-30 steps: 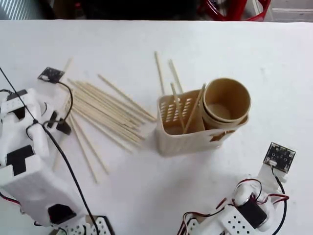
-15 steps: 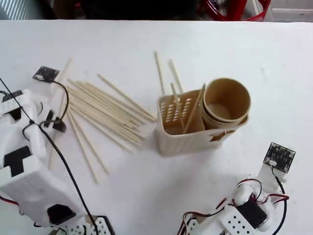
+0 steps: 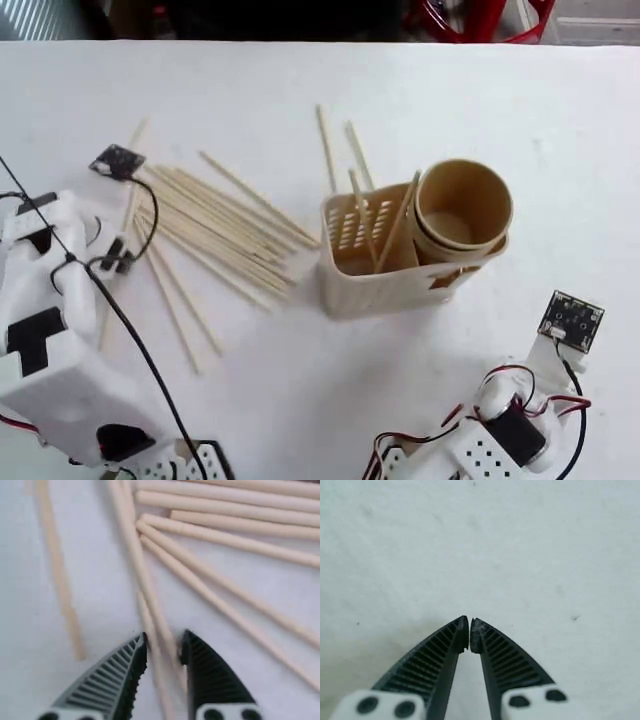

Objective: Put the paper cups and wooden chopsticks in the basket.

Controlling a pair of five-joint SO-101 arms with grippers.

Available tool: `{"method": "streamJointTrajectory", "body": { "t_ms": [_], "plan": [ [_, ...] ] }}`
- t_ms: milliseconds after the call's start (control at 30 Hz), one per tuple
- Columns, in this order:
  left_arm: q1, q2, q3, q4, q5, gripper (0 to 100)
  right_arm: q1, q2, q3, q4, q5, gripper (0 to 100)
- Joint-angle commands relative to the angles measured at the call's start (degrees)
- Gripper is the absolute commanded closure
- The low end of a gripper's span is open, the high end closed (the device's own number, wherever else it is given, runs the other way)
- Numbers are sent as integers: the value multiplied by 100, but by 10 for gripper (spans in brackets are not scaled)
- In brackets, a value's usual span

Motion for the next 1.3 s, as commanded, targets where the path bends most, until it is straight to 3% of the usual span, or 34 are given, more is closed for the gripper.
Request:
{"method": "streamJointTrajectory", "body": {
  "t_ms": [0,233,333,867,1167,1267],
  "plan": [
    [-321,66,360,-132,-132,950,40,-48,53,-57,-18,979],
    [-312,-4,264,-123,-88,980,40,-48,53,-57,-18,979],
    [-312,4,-202,246,44,977,40,-48,53,-57,-18,979],
    [-215,4,-4149,2444,1565,977,40,-48,53,-57,-18,979],
    [927,-4,-7086,4607,2919,977,40,-48,53,-57,-18,979],
    [1376,-251,-7780,4642,3367,977,40,-48,53,-57,-18,979]
  ]
}}
